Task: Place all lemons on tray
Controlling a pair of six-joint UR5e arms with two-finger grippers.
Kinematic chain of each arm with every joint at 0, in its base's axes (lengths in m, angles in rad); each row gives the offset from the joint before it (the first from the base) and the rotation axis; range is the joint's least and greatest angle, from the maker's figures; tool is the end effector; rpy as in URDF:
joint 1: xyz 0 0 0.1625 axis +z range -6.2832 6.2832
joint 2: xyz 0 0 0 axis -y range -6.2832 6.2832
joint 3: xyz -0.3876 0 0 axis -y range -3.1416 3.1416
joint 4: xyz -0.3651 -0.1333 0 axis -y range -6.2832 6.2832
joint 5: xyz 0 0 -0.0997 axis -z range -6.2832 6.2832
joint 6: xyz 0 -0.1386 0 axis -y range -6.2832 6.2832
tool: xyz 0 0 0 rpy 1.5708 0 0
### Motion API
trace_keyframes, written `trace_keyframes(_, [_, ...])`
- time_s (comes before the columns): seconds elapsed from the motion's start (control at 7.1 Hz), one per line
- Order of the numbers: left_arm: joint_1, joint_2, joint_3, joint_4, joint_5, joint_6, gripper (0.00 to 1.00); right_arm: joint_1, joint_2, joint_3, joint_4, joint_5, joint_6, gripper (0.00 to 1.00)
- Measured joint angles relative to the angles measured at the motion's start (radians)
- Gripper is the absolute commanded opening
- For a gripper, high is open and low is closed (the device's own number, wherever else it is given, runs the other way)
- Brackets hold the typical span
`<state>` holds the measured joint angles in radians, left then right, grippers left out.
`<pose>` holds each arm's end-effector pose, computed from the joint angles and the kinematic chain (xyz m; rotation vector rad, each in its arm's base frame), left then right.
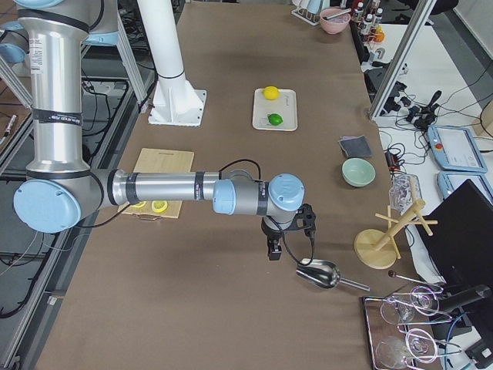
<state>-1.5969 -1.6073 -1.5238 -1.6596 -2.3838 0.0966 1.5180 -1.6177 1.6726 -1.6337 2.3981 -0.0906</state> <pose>-0.0453 -0.4851 0.6408 0.1237 0.8068 0.0984 0.0077 -0.4464 0.6242 0.0081 -0.8279 -0.1318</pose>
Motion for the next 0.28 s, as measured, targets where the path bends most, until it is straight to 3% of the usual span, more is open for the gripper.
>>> trace_keyframes(0.28, [0.000, -0.005, 0.003, 0.000, 0.000, 0.000, 0.98, -0.002, -0.001, 0.002, 0.000, 0.001, 0.000, 1.00])
